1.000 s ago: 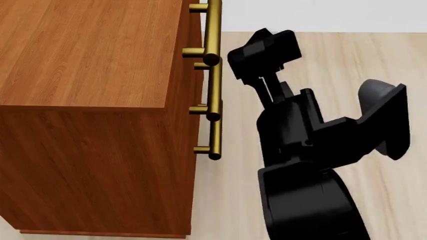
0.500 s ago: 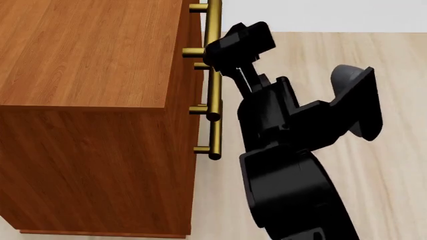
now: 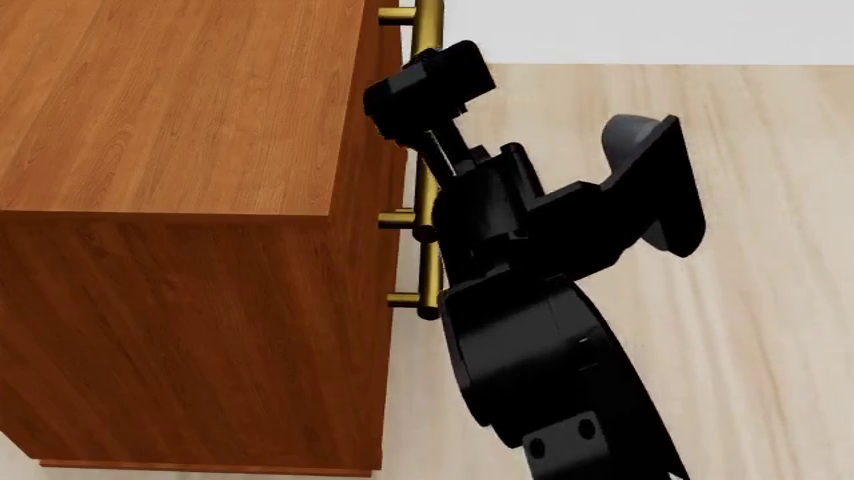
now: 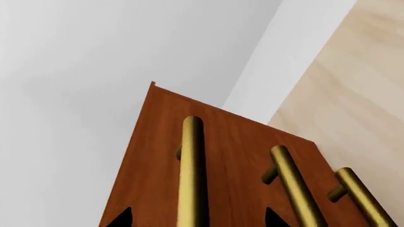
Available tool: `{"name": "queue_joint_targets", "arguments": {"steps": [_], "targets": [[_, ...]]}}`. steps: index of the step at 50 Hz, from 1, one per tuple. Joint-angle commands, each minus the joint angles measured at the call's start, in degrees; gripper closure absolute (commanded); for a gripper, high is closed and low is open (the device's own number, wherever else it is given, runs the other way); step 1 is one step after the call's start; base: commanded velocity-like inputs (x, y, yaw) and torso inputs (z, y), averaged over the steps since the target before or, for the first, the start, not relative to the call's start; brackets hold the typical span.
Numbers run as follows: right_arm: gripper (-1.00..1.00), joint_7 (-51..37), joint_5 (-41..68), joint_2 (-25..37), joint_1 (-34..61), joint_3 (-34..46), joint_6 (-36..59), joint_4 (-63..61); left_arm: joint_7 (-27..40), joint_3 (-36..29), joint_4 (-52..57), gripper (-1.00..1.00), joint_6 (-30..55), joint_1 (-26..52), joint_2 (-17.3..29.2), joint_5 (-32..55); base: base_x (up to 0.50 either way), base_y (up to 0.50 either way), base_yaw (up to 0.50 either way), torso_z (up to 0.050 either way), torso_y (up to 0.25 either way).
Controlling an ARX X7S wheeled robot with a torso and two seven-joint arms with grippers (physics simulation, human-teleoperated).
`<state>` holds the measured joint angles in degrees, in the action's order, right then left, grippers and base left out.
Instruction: Close the bottom drawer of the cabinet and open the top drawer.
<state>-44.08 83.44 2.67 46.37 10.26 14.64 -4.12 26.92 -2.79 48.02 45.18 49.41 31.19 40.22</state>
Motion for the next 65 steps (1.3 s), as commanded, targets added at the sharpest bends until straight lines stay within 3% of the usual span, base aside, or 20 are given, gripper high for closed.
{"name": "queue_joint_targets", "arguments": {"steps": [1,19,39,40,65], "targets": [[-1.0,1.1,0.5,-0.1,1.4,2.2,-1.1,2.7,0.2,0.2,0.1,-1.0,0.0,-0.1,0.4,0.3,0.0,0.0,0.0,0.0,0.0],[-1.0,4.3,1.7,-0.6,3.7,6.1,-2.1,9.2,0.7,1.2,0.3,-1.0,0.4,0.1,1.4,1.2,0.0,0.0,0.0,0.0,-0.001],[-1.0,3.5,4.2,-0.1,2.8,9.0,-4.5,7.6,1.2,1.2,0.3,-1.0,0.3,0.3,1.7,1.6,0.0,0.0,0.0,0.0,-0.002],[1.0,3.2,4.5,-0.1,2.7,9.1,-4.5,7.3,1.2,1.3,0.3,-1.0,0.4,0.3,1.7,1.7,0.01,0.0,0.0,0.0,0.0],[1.0,0.3,7.6,1.6,3.8,10.2,-6.3,4.0,1.8,1.1,0.6,-1.0,0.0,0.2,1.9,2.1,0.0,0.0,0.0,0.0,0.001]]}}
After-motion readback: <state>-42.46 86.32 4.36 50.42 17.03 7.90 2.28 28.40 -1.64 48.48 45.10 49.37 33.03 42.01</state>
